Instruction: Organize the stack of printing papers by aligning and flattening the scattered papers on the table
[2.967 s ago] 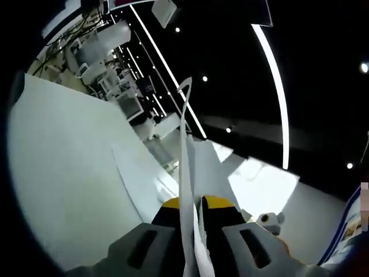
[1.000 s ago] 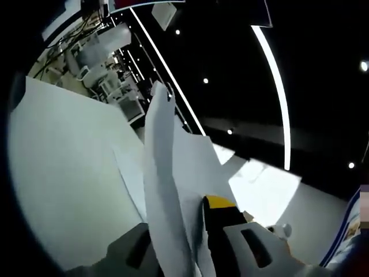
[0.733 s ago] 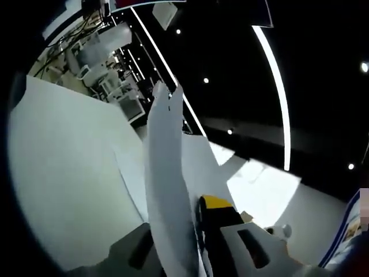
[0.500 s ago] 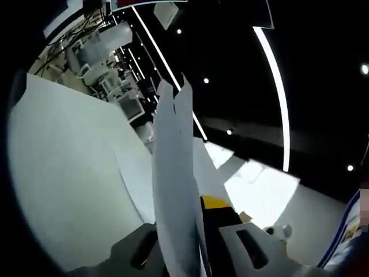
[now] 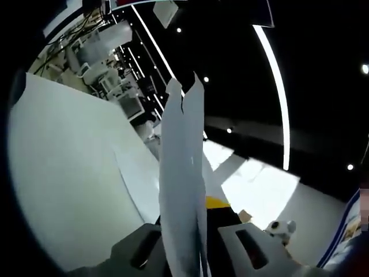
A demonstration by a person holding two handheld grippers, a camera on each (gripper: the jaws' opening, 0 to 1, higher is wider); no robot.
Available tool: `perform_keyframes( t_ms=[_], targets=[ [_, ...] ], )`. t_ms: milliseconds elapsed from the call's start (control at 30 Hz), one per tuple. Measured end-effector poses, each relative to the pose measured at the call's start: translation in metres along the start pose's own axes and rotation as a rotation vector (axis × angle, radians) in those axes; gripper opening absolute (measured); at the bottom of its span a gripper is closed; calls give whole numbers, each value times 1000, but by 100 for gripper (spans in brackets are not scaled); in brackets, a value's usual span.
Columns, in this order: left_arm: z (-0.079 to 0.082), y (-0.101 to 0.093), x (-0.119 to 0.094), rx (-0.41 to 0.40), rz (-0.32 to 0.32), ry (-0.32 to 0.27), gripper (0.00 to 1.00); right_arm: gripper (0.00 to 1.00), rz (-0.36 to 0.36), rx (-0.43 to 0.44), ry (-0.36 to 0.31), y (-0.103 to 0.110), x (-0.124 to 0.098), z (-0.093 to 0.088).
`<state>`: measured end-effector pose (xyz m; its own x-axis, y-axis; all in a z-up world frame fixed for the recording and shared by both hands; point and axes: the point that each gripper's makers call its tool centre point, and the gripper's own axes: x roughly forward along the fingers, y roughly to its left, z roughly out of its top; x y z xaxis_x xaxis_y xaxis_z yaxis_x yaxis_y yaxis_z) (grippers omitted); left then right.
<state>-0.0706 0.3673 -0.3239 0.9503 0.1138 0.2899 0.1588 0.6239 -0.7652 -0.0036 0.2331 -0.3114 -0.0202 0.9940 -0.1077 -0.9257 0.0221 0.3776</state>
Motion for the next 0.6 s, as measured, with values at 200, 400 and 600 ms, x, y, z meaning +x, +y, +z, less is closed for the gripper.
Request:
perform_keyframes(
  t_ms=[200,400,600],
  targets=[
    [-3,-1,0,20,5,10,6,30,-37,-17,10,-17,-3,3],
    [-5,-2,0,25,-1,17,6,31,-38,-37,68,-27,10,-4],
    [-6,-5,0,21,-19,15,6,36,10,-43,120,-31,28,-13]
  ],
)
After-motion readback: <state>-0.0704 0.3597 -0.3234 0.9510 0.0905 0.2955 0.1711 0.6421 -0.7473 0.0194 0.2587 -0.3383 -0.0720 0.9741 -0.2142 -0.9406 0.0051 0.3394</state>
